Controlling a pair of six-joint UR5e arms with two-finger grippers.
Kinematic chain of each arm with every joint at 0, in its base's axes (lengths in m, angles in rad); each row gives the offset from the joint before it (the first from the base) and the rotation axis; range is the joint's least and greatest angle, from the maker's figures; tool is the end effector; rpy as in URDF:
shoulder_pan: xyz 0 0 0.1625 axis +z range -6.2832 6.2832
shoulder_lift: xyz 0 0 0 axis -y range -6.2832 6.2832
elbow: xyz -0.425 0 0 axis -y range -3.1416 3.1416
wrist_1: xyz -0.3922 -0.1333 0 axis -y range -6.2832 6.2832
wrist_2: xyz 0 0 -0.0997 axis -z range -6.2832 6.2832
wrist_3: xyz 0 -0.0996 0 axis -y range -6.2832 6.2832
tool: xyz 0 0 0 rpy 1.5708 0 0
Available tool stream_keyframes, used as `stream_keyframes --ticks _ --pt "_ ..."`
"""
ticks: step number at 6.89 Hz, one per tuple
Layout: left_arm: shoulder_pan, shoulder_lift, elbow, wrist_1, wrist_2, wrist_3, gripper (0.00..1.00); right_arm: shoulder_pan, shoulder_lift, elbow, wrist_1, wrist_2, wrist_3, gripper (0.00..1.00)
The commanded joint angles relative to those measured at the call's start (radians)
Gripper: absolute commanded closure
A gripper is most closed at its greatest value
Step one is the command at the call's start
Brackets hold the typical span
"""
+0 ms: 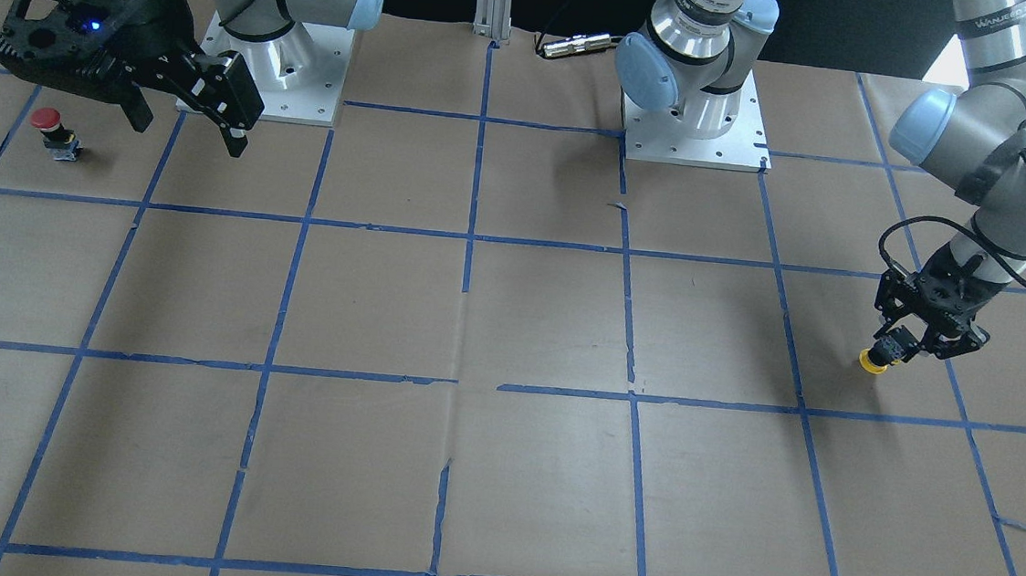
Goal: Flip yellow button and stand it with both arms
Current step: 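Close the left gripper on the yellow button's body, then lift the button with the left gripper toward the table center while the right gripper approaches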
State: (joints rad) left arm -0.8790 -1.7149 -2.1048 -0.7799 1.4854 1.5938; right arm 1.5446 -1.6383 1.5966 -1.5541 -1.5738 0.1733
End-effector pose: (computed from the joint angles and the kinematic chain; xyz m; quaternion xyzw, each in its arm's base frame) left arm 0.1949 -0.4576 0.2497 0.4369 0.8967 -0.0621 0.0335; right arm 0.1208 -0.4687 0.5058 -0.0996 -0.9949 0.0126 0.0006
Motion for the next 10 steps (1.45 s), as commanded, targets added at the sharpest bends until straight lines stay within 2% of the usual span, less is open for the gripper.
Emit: stream_keyframes --ticks 1,3,4,6,8,9,10 --pt "-0.047 0.105 0.048 -0.271 -0.103 -0.097 0.91 -0.001 -0.001 0.000 0.000 0.000 0.000 0.00" --pt "-0.098 0.159 0.072 -0.506 -0.259 -0.260 0.91 -0.001 -0.001 -0.001 -0.001 0.000 0.000 0.00" --pt "-0.119 0.167 0.092 -0.613 -0.369 -0.420 0.91 -0.003 0.000 -0.001 -0.003 0.001 0.035 0.00" --pt "-0.239 0.195 0.152 -0.877 -0.570 -0.617 0.91 -0.003 0.002 -0.013 -0.001 0.049 0.280 0.00" --pt "-0.328 0.248 0.149 -0.982 -0.856 -0.782 0.91 -0.017 0.002 -0.015 -0.004 0.189 0.467 0.00" --pt "-0.395 0.271 0.144 -0.989 -0.908 -0.791 0.92 -0.056 0.002 -0.015 -0.004 0.333 0.556 0.00" --pt "-0.446 0.273 0.138 -0.999 -1.019 -0.808 0.92 -0.110 0.002 -0.014 -0.001 0.470 0.605 0.00"
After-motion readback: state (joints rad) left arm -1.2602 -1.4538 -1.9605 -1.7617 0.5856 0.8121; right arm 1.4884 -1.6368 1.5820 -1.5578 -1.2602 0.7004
